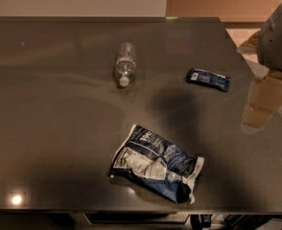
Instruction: Move blue chip bag near water bottle
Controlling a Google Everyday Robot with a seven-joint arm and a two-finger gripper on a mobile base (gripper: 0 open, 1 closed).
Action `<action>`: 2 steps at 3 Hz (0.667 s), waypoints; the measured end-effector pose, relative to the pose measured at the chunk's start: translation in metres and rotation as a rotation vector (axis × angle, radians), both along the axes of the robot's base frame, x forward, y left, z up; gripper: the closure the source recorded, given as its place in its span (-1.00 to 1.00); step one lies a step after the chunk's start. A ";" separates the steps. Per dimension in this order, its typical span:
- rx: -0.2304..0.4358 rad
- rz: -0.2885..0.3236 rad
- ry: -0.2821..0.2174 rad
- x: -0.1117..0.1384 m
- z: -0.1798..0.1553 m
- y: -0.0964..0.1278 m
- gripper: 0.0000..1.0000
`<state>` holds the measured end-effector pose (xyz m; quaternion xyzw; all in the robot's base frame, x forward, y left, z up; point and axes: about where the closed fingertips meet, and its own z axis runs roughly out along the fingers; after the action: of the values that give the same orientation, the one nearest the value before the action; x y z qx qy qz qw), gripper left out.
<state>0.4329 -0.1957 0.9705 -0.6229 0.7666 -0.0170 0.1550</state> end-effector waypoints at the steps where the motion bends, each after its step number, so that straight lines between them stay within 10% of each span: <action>1: 0.028 0.067 0.028 -0.008 -0.011 0.030 -1.00; 2: 0.057 0.141 0.069 -0.021 -0.026 0.061 -1.00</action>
Offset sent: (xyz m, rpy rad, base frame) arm -0.0512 0.1150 -0.0603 0.1074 0.1821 0.2795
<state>0.4120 -0.1343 0.9446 -0.6709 0.7258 0.0372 0.1471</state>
